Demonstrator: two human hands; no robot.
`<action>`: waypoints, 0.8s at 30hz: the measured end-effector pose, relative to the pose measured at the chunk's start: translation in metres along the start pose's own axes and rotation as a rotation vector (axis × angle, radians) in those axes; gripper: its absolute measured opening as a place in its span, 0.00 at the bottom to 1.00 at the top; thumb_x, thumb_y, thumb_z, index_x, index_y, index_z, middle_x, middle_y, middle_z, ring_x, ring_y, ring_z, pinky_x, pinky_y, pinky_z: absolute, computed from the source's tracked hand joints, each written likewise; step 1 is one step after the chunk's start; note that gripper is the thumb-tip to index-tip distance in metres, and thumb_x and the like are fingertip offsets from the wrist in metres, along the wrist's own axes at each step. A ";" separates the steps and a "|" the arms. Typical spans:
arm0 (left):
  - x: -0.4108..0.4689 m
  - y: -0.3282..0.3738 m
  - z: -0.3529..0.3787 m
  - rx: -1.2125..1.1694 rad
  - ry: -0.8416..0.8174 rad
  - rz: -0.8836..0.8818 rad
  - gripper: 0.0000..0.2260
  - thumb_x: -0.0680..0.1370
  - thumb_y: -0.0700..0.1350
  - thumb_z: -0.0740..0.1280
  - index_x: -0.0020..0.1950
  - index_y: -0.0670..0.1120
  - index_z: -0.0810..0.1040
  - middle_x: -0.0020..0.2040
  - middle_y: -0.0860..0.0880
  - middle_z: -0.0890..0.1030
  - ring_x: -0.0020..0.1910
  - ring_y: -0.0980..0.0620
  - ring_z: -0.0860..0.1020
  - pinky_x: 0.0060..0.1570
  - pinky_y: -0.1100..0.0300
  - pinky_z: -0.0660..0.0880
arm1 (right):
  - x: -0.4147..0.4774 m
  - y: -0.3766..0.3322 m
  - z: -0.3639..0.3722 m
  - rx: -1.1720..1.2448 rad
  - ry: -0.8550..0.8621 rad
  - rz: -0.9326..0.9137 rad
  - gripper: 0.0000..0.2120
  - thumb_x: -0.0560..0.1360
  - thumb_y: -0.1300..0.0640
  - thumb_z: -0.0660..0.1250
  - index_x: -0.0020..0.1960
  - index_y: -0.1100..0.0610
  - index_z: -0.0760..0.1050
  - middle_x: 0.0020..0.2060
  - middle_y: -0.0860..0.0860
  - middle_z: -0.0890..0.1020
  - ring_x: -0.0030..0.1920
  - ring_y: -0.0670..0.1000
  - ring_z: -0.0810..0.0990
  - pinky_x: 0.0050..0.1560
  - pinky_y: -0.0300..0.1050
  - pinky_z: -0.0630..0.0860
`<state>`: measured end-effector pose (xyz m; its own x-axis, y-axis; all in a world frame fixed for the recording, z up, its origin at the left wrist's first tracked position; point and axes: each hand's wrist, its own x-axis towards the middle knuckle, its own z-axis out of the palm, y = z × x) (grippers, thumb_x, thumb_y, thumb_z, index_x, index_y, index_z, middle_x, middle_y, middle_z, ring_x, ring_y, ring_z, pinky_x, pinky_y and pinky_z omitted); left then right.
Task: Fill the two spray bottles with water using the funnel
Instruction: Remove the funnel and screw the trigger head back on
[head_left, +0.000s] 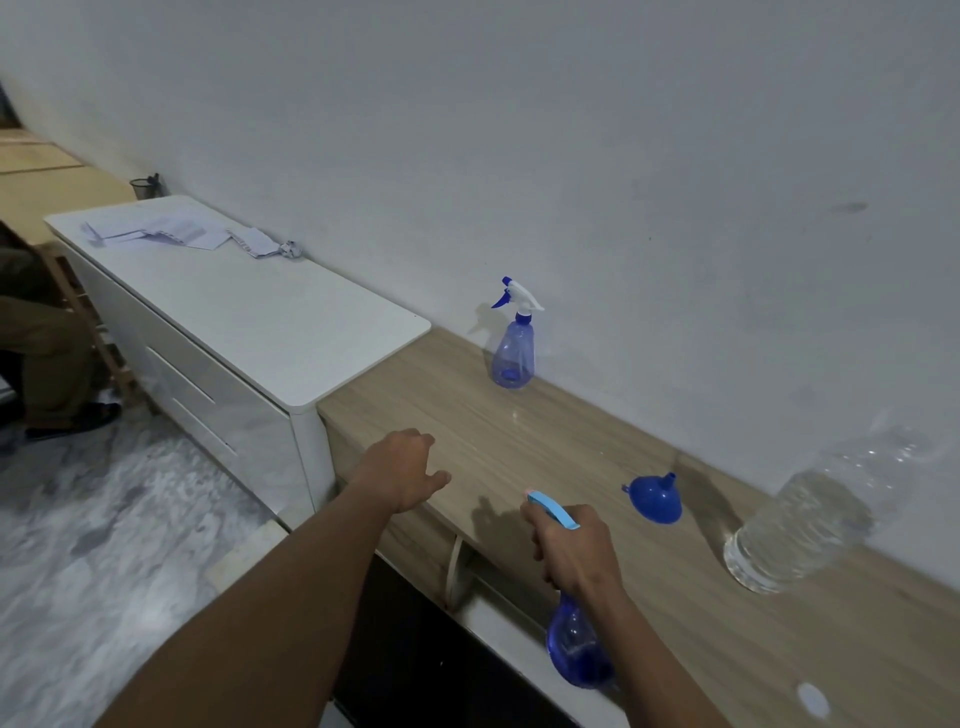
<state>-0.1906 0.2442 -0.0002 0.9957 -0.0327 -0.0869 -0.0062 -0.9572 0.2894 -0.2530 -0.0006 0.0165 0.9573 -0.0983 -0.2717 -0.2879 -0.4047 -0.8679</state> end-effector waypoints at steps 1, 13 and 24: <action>0.001 -0.001 0.000 -0.001 0.000 0.000 0.29 0.78 0.63 0.65 0.71 0.43 0.73 0.67 0.44 0.76 0.66 0.45 0.74 0.64 0.48 0.74 | 0.001 0.000 0.000 0.010 0.012 0.001 0.26 0.74 0.42 0.69 0.39 0.68 0.78 0.26 0.52 0.77 0.25 0.51 0.73 0.26 0.42 0.72; 0.020 0.007 0.001 -0.086 -0.024 0.034 0.32 0.77 0.62 0.67 0.77 0.48 0.68 0.73 0.46 0.72 0.72 0.46 0.70 0.69 0.50 0.70 | 0.029 -0.022 -0.001 0.078 0.081 -0.147 0.11 0.76 0.49 0.68 0.44 0.56 0.72 0.37 0.57 0.84 0.33 0.57 0.82 0.34 0.54 0.79; 0.085 0.068 0.011 -0.321 -0.238 0.177 0.30 0.68 0.52 0.76 0.69 0.58 0.73 0.62 0.55 0.80 0.57 0.52 0.79 0.52 0.64 0.73 | 0.113 -0.065 -0.014 -0.063 0.166 -0.304 0.08 0.77 0.57 0.70 0.53 0.46 0.82 0.36 0.42 0.83 0.36 0.41 0.79 0.35 0.30 0.71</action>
<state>-0.1076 0.1733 0.0016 0.9326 -0.2896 -0.2156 -0.1085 -0.7944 0.5976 -0.1259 0.0020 0.0483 0.9915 -0.1089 0.0711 0.0082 -0.4934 -0.8698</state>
